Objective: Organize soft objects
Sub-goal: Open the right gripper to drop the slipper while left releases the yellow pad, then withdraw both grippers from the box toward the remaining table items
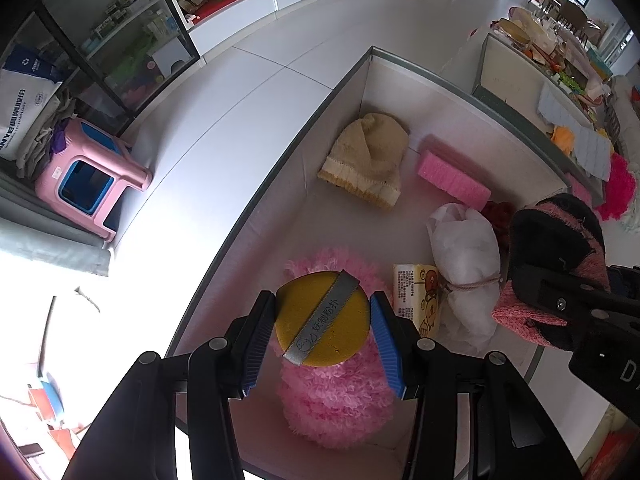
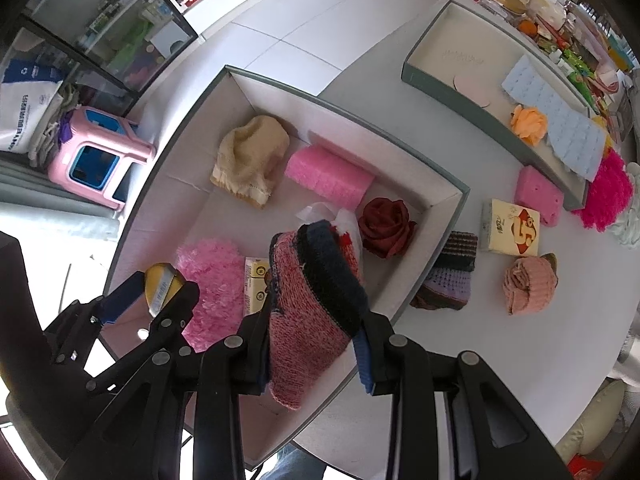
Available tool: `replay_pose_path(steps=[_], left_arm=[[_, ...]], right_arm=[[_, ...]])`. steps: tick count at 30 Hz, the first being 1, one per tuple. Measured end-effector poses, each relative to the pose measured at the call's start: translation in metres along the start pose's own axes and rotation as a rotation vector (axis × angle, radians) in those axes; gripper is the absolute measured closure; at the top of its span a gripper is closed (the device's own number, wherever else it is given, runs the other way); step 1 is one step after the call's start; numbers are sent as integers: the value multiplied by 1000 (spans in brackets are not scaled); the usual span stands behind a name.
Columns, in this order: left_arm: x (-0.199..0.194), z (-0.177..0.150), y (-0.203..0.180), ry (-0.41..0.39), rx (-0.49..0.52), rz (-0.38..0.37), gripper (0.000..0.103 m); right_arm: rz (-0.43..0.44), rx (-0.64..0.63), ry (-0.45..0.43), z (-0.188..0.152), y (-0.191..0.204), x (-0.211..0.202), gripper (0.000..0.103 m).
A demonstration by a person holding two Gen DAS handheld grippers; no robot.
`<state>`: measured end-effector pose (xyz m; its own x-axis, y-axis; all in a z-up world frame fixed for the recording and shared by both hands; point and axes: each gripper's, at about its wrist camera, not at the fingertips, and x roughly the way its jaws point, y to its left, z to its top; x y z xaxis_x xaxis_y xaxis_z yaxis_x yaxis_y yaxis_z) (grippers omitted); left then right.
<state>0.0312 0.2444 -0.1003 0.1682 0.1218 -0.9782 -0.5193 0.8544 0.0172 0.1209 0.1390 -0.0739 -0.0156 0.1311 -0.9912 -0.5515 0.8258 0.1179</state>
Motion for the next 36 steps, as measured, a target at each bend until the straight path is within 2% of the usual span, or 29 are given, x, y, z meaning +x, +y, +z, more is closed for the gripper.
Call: replay_pose_path(steps=[6, 7, 8, 9, 10, 11, 13, 16, 17, 18, 21, 23, 24, 27, 36], left_arm=[[-4, 0, -1, -18, 3, -20, 51], [-5, -1, -1, -21, 4, -25, 48], [-6, -1, -2, -28, 3, -28, 35], [-8, -2, -2, -35, 0, -28, 17], [-10, -3, -1, -47, -6, -25, 13], [-12, -4, 0, -59, -9, -25, 12], [-14, -5, 0, -59, -9, -29, 12], [-11, -6, 0, -29, -14, -37, 11], [-11, -6, -1, -24, -15, -42, 4], [-11, -8, -1, -21, -16, -47, 0], [-15, -11, -3, -22, -10, -62, 0], [-15, -13, -4, -16, -5, -65, 0], [-16, -13, -5, -14, -1, -68, 0], [-18, -14, -7, -10, 6, -61, 0], [-29, -17, -24, -17, 48, -49, 0]], right_arm=[[-1, 0, 3, 0, -2, 2, 67], [1, -3, 2, 0, -2, 1, 67], [2, -8, -1, 0, -2, 1, 65], [1, -13, -7, -1, -2, 1, 59], [0, -13, -10, -1, -2, 0, 54], [0, -11, -13, -1, -3, -1, 52], [10, -8, -18, -2, -4, -3, 39], [8, -15, -31, -3, -4, -7, 31], [1, -19, -35, -4, -3, -9, 29], [-3, -23, -39, -4, -3, -10, 22], [9, -14, -49, -7, -4, -14, 18], [12, -11, -59, -9, -5, -17, 9], [11, -11, -67, -10, -5, -19, 0], [2, -9, -95, -13, -6, -23, 0], [25, 36, -95, -25, -23, -33, 0]])
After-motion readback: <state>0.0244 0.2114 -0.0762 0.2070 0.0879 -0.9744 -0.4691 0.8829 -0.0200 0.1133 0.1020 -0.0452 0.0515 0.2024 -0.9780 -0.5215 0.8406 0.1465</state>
